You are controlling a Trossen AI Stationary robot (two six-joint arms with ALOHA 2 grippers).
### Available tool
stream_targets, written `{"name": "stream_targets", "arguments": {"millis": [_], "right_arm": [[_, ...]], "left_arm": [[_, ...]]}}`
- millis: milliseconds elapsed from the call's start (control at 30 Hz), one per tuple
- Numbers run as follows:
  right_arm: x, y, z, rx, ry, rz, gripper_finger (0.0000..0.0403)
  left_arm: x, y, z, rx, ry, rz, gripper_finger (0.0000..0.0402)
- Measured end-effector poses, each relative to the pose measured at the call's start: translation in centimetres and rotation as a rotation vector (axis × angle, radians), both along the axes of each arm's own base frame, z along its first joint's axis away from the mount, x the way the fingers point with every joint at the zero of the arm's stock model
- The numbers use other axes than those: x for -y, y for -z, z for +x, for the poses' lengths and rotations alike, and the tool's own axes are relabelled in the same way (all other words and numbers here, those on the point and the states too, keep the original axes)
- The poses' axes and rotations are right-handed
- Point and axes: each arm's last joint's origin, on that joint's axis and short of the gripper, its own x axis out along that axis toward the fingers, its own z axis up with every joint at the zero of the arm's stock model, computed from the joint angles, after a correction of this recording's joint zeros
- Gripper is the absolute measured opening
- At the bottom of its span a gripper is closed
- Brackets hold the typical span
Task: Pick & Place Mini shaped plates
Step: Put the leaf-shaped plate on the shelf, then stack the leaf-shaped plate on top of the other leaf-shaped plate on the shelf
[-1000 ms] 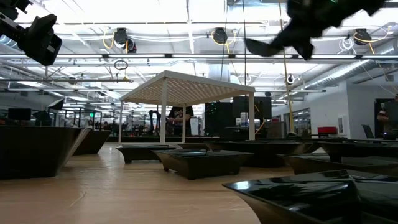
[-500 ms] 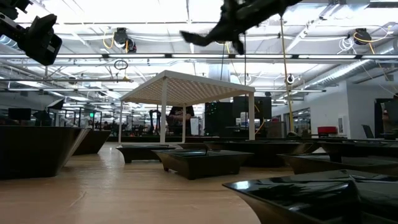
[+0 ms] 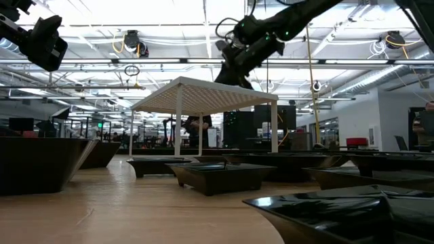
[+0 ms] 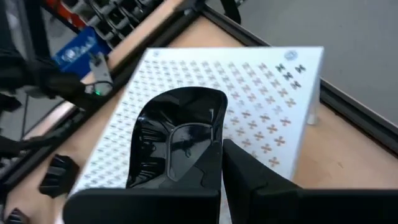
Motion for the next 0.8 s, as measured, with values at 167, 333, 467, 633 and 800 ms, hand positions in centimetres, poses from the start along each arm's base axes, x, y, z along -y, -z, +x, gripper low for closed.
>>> {"name": "stream_targets", "arguments": {"millis": [167,333,467,633,800], "right_arm": [[0.0,-0.2,0.0,-0.019,0.023,-0.086,0.0001],[0.1,0.0,0.0,-0.029,0.036,-0.078,0.0019],[-0.3,-0.1,0.2,-0.027,0.028,-0.085,0.005],[-1.0,-1.5,-0.1,-0.007,0.012,-0.142,0.0091],[-4.0,-5.2,-1.9,-0.008,-0.087,-0.247,0.0122]], "left_arm": [[0.0,0.0,0.0,0.0,0.0,0.0,0.0324],[0.0,0.0,0.0,0.0,0.0,0.0,0.0324],[0.0,0.0,0.0,0.0,0.0,0.0,0.0324],[0.0,0.0,0.0,0.0,0.0,0.0,0.0324],[0.0,0.0,0.0,0.0,0.0,0.0,0.0324]]}}
